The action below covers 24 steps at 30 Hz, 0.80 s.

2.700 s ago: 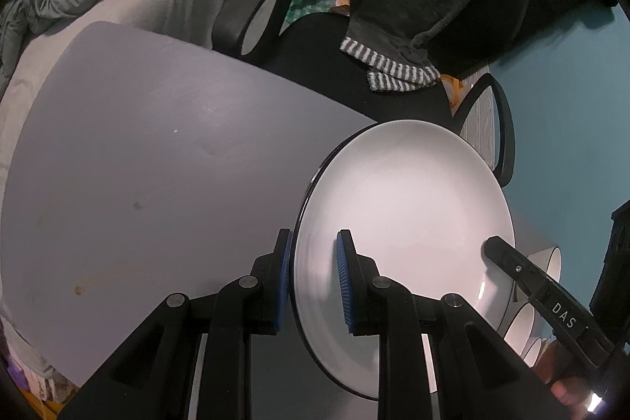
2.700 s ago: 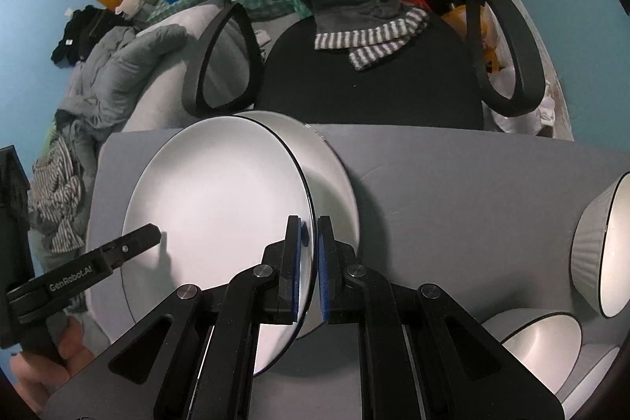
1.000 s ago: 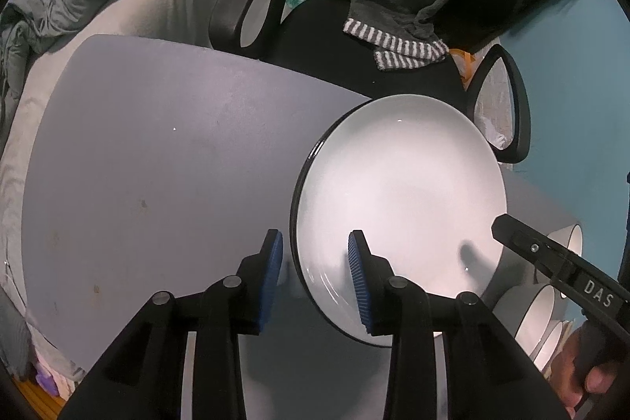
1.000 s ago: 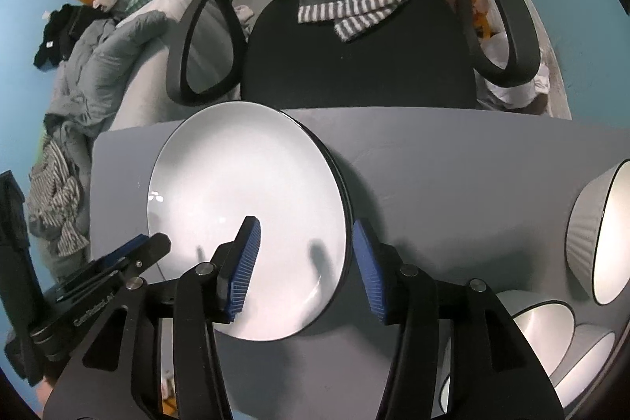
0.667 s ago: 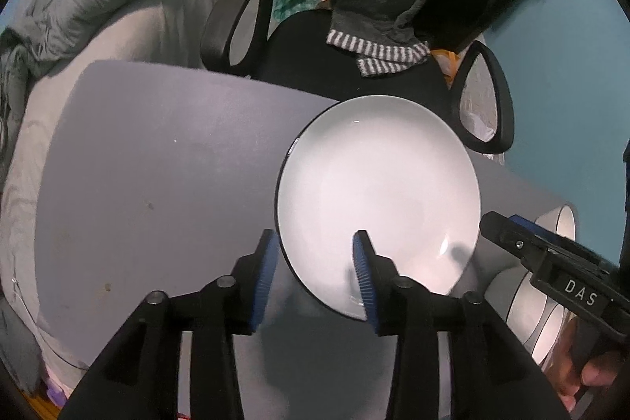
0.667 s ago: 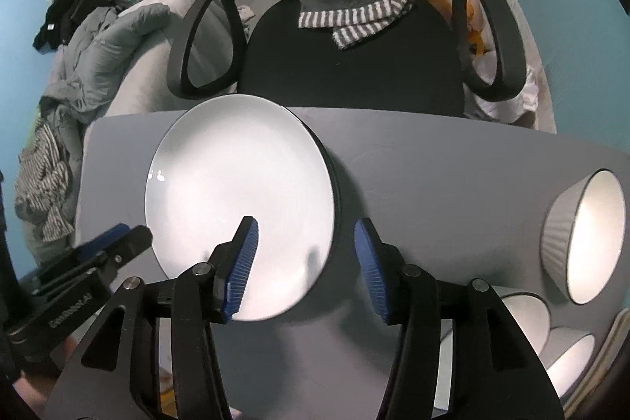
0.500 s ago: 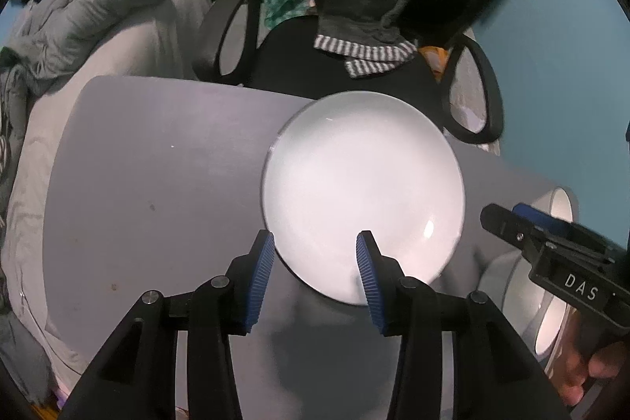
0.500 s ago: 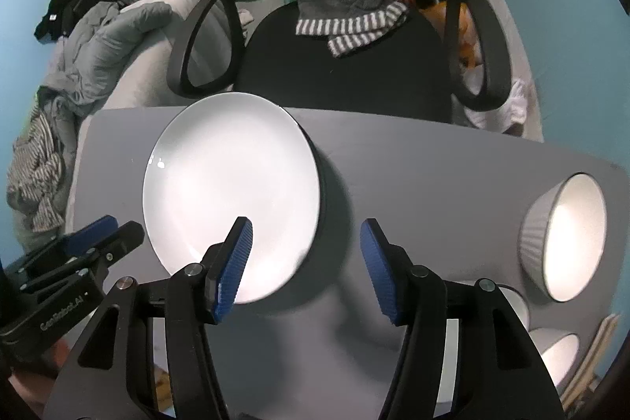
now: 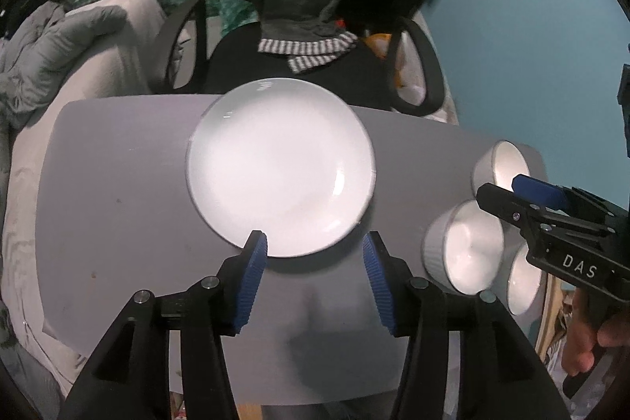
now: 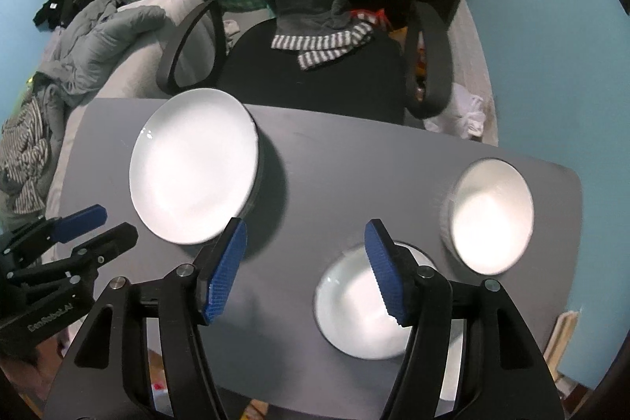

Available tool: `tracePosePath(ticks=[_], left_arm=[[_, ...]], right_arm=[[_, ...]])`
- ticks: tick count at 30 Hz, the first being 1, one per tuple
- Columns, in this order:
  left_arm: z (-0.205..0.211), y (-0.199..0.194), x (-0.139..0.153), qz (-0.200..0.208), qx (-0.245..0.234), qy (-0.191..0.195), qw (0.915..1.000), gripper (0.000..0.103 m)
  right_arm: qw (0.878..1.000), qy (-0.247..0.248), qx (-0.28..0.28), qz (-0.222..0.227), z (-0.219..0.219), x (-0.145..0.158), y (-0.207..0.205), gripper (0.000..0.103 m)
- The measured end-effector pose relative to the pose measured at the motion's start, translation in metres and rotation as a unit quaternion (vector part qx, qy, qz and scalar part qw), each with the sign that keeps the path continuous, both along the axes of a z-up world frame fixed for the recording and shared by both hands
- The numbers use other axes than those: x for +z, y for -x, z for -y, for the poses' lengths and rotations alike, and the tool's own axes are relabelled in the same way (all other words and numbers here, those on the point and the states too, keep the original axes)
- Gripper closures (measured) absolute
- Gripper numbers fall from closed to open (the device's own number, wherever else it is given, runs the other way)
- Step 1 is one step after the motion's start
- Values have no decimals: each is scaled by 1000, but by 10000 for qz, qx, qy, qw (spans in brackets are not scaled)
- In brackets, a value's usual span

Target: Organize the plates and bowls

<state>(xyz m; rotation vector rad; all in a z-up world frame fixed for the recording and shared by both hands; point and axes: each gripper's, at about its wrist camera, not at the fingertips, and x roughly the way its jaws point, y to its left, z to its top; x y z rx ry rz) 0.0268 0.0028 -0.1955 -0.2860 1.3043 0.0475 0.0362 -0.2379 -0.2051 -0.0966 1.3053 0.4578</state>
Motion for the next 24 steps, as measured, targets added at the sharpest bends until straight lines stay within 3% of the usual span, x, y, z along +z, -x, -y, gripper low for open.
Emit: tracePosePath(ticks=[10,15,24], left_arm=[[39,6,5,-18,-487,86,9988,46],[51,13,2,-80,-502,183,9985,41],[77,15,-8,-224,-675,215,9972,40]], right_arm=[[9998,188,-14,36,44,4,13,40],[9998,215,-28,-23,61,1,17,34],[9992,242,-198,-244,100,-17,20,34]])
